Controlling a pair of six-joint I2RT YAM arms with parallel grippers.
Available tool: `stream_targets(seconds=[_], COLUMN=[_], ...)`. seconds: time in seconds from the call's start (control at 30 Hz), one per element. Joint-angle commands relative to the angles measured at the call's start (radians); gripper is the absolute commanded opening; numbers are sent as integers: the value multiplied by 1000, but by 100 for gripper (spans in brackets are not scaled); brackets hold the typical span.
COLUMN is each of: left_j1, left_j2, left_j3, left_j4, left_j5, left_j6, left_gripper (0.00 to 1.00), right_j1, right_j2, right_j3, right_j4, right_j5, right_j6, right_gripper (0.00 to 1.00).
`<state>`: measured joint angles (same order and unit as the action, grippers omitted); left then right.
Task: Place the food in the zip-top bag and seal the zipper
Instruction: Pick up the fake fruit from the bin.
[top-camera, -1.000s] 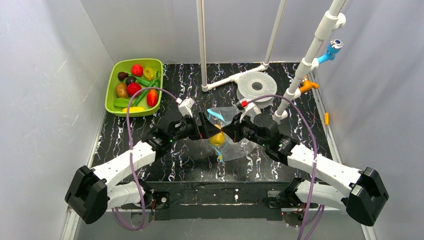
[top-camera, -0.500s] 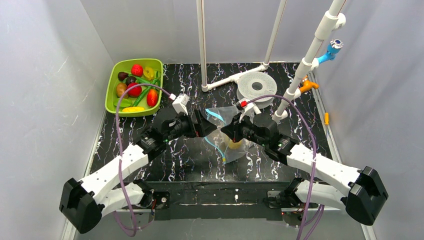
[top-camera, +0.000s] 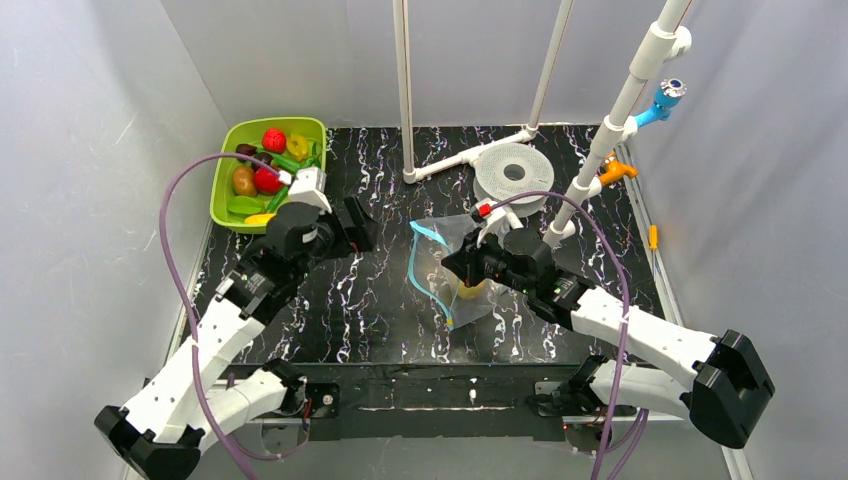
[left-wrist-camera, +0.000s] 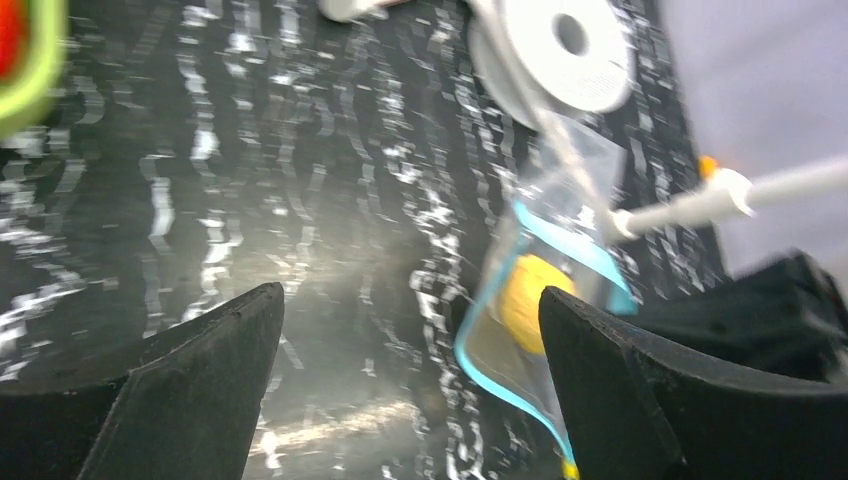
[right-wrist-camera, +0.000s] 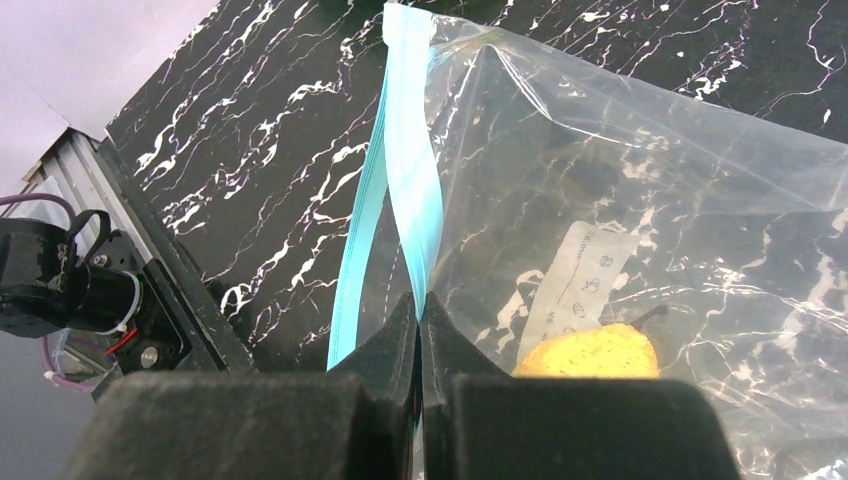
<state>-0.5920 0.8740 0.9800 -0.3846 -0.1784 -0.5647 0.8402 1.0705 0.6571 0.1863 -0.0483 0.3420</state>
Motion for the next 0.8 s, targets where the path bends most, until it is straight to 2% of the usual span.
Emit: stream_targets(seconds=[0.0, 0.13, 0.27, 0.5, 0.67, 0.77], left_j1=[132, 316, 439, 694, 776, 791], left_j2=[86, 160, 254, 529, 728, 830], left_j3=[77, 91, 102, 234, 363, 449], left_j4=[-200, -177, -76, -63, -64, -66], left_j5=[-124, -75, -67, 23, 11, -29], left_j6=[72, 77, 135, 4, -46, -17], left_gripper=[98, 98, 98, 98, 98, 95], right_j1=[5, 5, 5, 8, 17, 23], right_j2=[6, 10, 15, 22, 32, 40], right_j3=[2, 2, 2, 2, 5, 6], right_j4=[56, 58, 59, 62, 62, 63], right_j5=[6, 6, 8, 10, 21, 26], right_j6=[3, 1, -2, -4, -10, -14], right_gripper=[1, 1, 1, 1, 1, 1])
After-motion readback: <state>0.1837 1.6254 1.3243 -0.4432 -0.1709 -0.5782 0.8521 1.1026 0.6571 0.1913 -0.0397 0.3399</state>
